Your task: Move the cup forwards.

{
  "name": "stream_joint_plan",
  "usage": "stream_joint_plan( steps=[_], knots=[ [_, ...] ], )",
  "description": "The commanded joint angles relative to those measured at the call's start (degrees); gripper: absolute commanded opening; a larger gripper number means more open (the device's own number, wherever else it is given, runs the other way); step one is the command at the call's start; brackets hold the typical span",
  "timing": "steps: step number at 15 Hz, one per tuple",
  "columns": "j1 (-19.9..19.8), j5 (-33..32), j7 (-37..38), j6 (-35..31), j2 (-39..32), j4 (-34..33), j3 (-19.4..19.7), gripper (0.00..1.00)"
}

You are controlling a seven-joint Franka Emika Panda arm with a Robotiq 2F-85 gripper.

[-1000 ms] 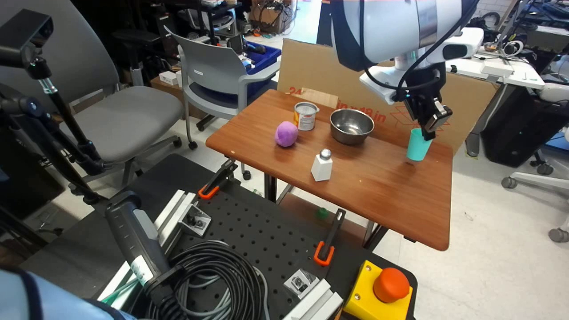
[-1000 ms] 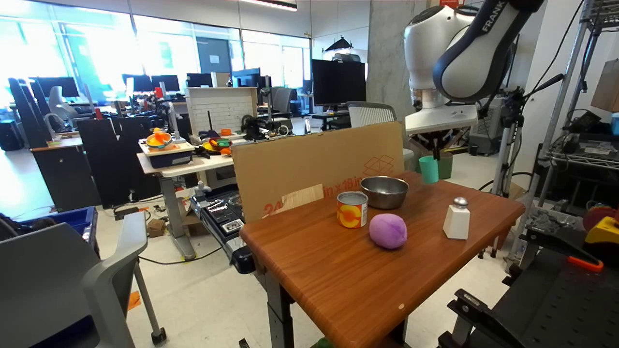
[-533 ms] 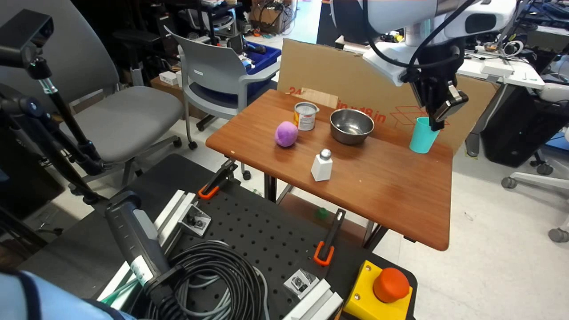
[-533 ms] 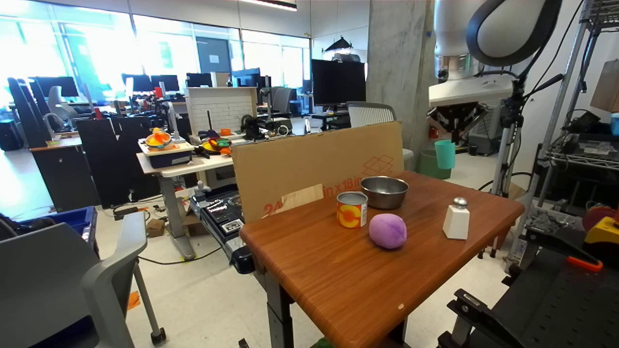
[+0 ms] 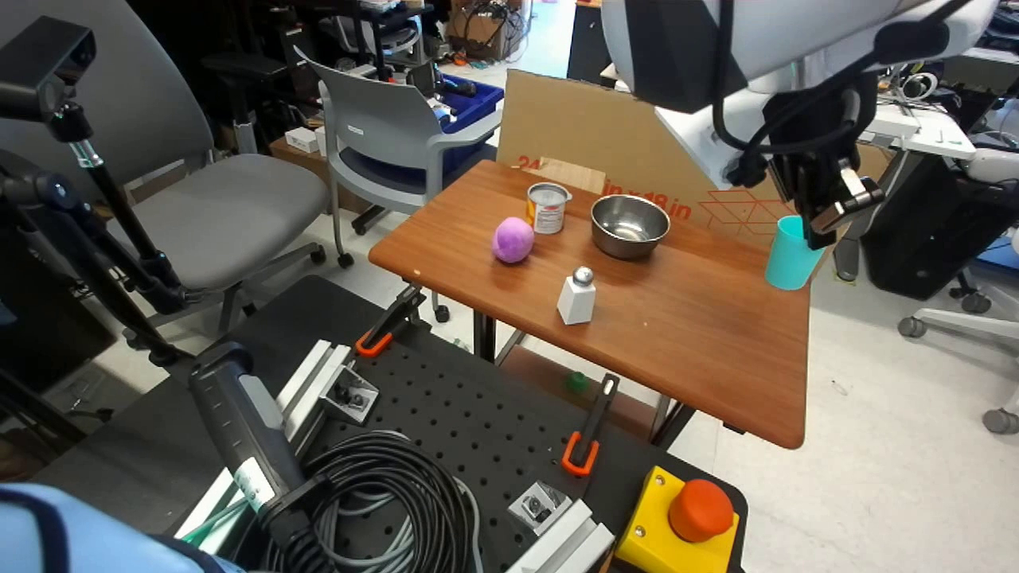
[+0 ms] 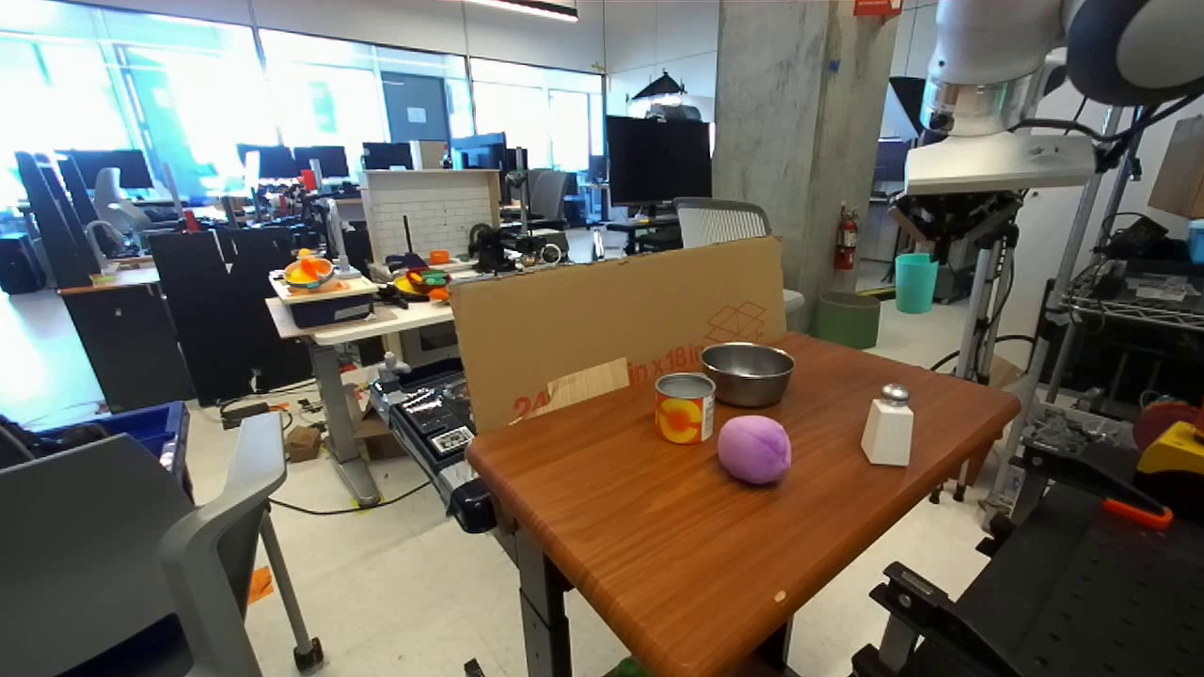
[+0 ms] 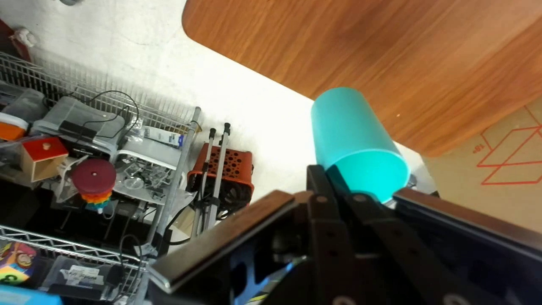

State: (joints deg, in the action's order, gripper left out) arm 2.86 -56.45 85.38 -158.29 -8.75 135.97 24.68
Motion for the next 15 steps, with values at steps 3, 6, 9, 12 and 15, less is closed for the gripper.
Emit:
stream_joint_plan(
  steps=[3, 6, 9, 12, 15],
  knots=[
    [0.8, -8.99, 12.77, 3.52, 0.73, 4.68, 2.49, 0.01],
    [-3.64, -9.76, 15.55, 7.26, 0.31, 7.01, -2.64, 0.01],
    [-5.68, -13.26, 21.81, 5.8, -0.91, 7.59, -5.01, 0.01],
    [-3.12, -16.28, 27.38, 3.94, -2.28, 6.89, -2.6, 0.01],
    [-2.81, -22.14, 34.21, 3.1, -3.43, 6.55, -2.32, 0.01]
  ],
)
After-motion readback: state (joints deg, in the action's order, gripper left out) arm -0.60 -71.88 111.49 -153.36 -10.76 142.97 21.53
